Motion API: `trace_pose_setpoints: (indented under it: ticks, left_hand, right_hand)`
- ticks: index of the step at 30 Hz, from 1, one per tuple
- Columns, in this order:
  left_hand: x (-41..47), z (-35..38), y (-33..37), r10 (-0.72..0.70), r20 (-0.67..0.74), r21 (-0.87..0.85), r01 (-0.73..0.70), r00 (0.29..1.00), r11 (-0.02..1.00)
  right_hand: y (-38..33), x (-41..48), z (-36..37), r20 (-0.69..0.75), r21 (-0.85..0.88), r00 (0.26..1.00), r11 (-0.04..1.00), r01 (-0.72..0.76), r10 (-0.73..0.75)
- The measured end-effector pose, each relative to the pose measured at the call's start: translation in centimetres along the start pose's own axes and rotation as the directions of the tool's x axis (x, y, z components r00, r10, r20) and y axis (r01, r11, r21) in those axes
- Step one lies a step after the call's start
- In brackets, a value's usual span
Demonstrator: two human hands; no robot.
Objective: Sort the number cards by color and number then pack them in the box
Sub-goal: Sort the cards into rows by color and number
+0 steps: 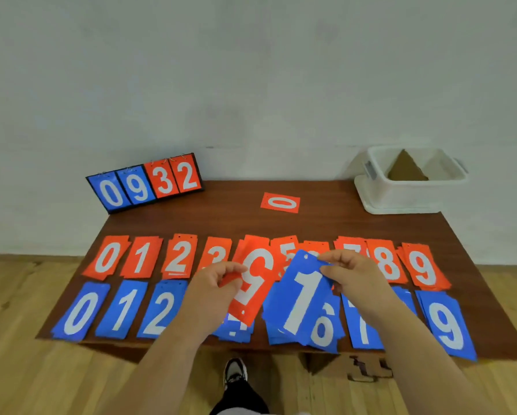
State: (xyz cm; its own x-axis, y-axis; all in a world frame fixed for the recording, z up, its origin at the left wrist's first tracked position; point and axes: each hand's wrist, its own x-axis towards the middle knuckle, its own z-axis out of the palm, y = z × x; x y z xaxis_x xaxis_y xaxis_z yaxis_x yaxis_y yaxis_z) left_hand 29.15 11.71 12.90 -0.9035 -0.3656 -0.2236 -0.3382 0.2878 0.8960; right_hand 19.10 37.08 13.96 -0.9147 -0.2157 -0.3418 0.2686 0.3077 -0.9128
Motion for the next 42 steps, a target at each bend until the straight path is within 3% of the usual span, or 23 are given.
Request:
trace_pose_setpoints:
  ticks: [10,16,20,27,31,37,39,42]
  left_hand:
    - [-3.8,-6.1,-0.1,0.0,-0.092,-0.06,-0.006,0.996,0.998]
    - [-2.8,-12.1,-1.7,0.045,-0.034,0.048,-0.043,0.998,0.998]
    - [-1.4,-16.5,-3.3,0.062,0.077,0.034,-0.064,0.995,0.997]
    - [2.3,-21.5,-4.9,0.104,0.323,0.178,-0.168,0.941,0.97]
    - [4.3,-22.4,-5.1,0.14,0.383,0.217,-0.236,0.913,0.947]
    - [7.9,-21.7,-6.2,0.079,0.087,-0.006,-0.079,0.993,0.997]
    - [8.8,-20.9,-6.3,0.022,0.023,-0.071,-0.021,0.999,0.997]
    - [9.9,-20.0,-6.3,-0.046,-0.041,-0.125,0.04,0.998,0.991]
  right_hand:
    - [-4.4,-1.5,9.0,0.249,-0.139,0.959,0.975,0.174,-0.135]
    - [-7.7,-1.2,16.4,0.323,-0.216,0.919,0.928,0.303,-0.225]
    - [-9.3,-0.1,20.6,0.342,-0.223,0.91,0.92,0.322,-0.236]
    - [-12.4,2.7,24.6,0.34,-0.197,0.905,0.922,0.335,-0.256]
    - [-13.3,3.7,25.8,0.39,-0.244,0.891,0.907,0.343,-0.232]
    - [-11.1,5.2,25.9,-0.089,-0.104,0.974,0.975,0.198,-0.207]
    - [-10.2,4.4,25.8,-0.115,-0.057,0.984,0.99,0.129,-0.135]
    - [-9.2,3.2,25.5,0.011,-0.04,1.0,0.999,0.023,-0.022]
